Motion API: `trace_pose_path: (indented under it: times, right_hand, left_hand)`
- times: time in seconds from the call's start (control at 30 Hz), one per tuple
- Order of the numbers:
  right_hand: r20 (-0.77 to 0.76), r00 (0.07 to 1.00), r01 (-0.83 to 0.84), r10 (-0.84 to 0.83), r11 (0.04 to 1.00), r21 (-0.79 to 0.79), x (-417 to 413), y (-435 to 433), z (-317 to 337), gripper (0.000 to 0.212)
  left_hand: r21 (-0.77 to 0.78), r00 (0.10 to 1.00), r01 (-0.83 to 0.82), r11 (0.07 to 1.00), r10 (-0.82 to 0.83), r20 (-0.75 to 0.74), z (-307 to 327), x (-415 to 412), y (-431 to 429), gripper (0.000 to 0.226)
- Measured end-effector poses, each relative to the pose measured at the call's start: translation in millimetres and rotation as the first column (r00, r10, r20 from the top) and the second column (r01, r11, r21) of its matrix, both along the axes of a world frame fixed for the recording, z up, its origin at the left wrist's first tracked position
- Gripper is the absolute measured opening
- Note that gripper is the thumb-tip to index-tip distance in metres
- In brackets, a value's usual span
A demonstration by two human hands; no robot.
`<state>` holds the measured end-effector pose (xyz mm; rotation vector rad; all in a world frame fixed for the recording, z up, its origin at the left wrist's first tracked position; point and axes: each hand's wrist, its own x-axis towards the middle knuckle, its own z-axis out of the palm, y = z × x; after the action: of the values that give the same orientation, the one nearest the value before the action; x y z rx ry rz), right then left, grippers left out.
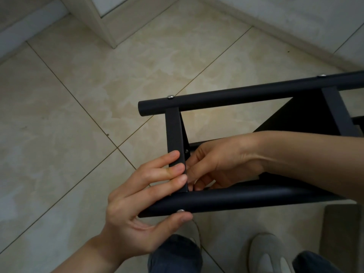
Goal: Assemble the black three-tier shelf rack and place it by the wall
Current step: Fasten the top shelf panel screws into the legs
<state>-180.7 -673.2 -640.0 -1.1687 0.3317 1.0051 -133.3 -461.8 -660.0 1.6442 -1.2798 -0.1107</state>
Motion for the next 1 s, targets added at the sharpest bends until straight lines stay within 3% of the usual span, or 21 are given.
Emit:
trace_pose_path:
  times: [0.3,0.4,0.5,0.63,0.77,0.87,1.0]
  right_hand:
    - [-0.058,0.998,0.042,-0.036,0.993,0.108,3,1,1,0.018]
    - [-0.068,0.994,0.087,-0.082,0.993,0.077,4,-1,1,0.011]
    - [0.052,0.992,0.124,-0.117,0.981,-0.149,5,-8,3,0.01]
    - [0.326,0.945,0.192,-0.016,0.835,-0.516,2,-26,16,0.015]
    - [0.584,0.805,0.329,0.101,0.743,-0.583,-6,-35,40,0.021]
    - [0.767,0.614,0.547,0.185,0.601,-0.583,-3,-32,52,0.029]
    - [0.815,0.435,0.681,0.383,0.453,-0.576,20,-20,51,0.035]
  left_hand:
    - [0.102,0.997,0.047,0.994,-0.053,0.06,12,12,-2,0.04]
    - [0.13,0.995,0.091,0.987,-0.096,0.035,12,16,-5,0.032]
    - [0.14,0.992,0.123,0.983,-0.117,-0.053,11,19,-8,0.036]
    - [0.129,0.988,0.125,0.984,-0.112,-0.106,10,18,-10,0.037]
    - [0.147,0.988,0.115,0.982,-0.098,-0.119,13,17,-8,0.037]
    - [0.194,0.995,0.096,0.976,-0.089,-0.044,20,17,-7,0.035]
    - [0.255,0.99,0.0,0.967,-0.037,0.138,35,16,-7,0.041]
